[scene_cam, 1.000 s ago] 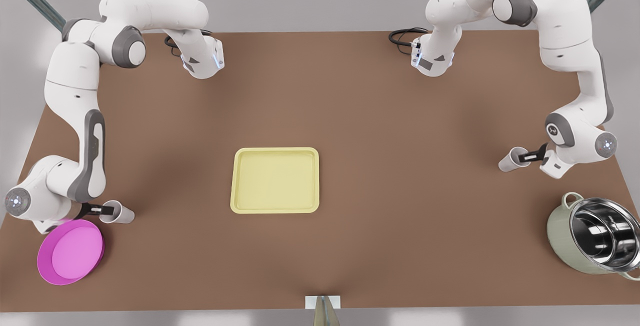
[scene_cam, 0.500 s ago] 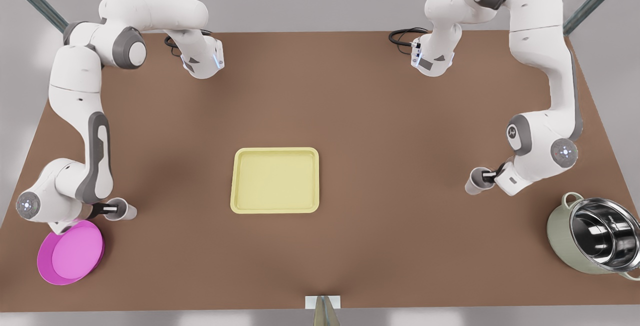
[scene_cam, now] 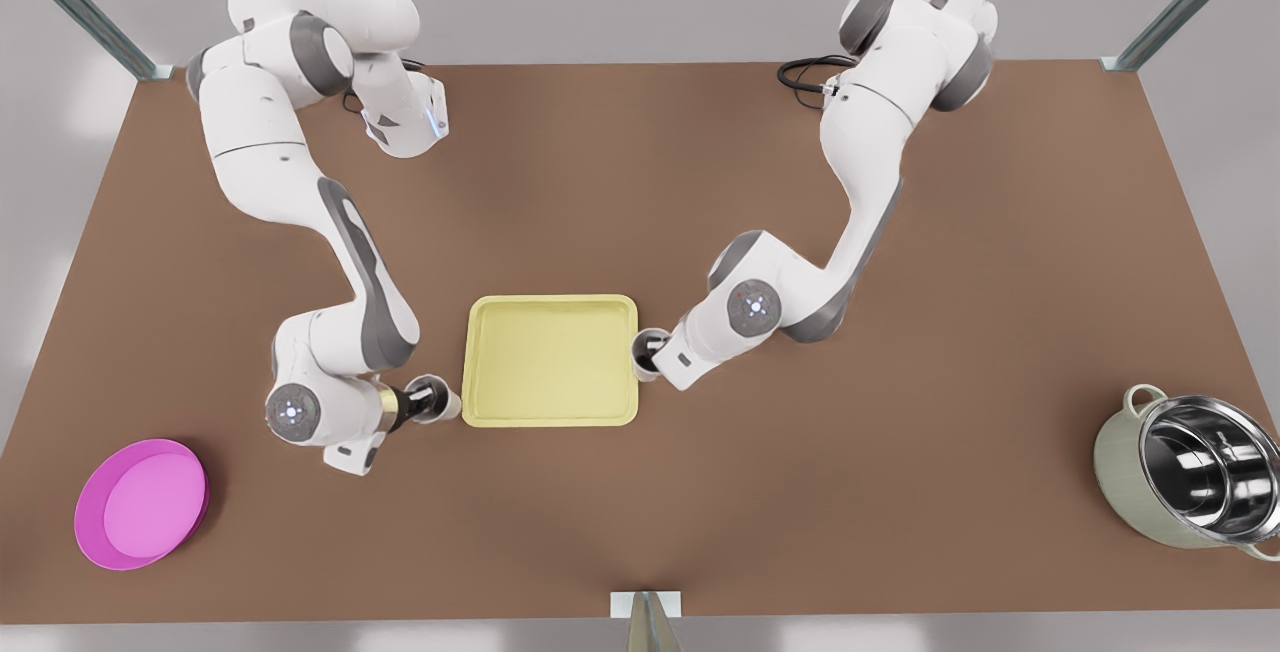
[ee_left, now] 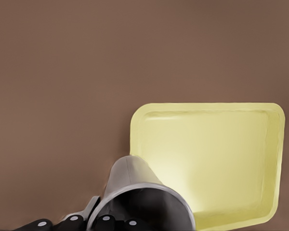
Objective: Use both arms to respectively pick up the white IKEA cups from the middle-left and middle-right positions, then place the white IKEA cups onto the middle-middle tray, ensuring that the cups remain upright and do not tip over
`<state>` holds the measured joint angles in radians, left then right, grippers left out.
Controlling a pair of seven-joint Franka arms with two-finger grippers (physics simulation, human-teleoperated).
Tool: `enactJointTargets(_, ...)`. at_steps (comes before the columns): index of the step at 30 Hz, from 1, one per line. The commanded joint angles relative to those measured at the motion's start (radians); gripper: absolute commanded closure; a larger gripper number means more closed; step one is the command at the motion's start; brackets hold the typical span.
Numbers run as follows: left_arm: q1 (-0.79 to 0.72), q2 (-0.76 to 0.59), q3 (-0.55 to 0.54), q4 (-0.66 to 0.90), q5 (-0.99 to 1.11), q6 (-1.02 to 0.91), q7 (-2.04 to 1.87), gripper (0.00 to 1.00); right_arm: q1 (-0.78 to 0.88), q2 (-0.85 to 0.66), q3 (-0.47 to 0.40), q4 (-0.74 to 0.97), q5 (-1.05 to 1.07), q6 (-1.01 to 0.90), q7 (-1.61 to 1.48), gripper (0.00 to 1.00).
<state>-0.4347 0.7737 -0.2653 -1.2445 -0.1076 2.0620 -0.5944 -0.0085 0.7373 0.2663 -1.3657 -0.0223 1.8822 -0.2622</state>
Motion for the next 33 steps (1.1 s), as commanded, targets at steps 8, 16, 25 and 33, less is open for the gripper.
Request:
enactJointTargets(8,-0.131,0.128,0.003,0.076,0.002,0.17,-0.941,0.79,0.113,-0.064,0.024,-0.227,0.002,0.383,0.397,0.79)
enactJointTargets(16,-0.151,0.177,0.002,0.068,0.023,0.274,-0.932,0.64,0.113,-0.058,0.027,-0.303,0.004,0.477,0.4,0.77)
enactJointTargets(25,-0.139,0.179,0.0,0.065,0.043,0.283,-0.93,0.56,0.113,-0.056,0.025,-0.3,0.001,0.474,0.394,0.0)
enactJointTargets(33,-0.147,0.124,-0.006,0.06,0.032,0.198,-0.946,0.35,0.102,-0.095,0.027,-0.302,0.001,0.434,0.38,0.0)
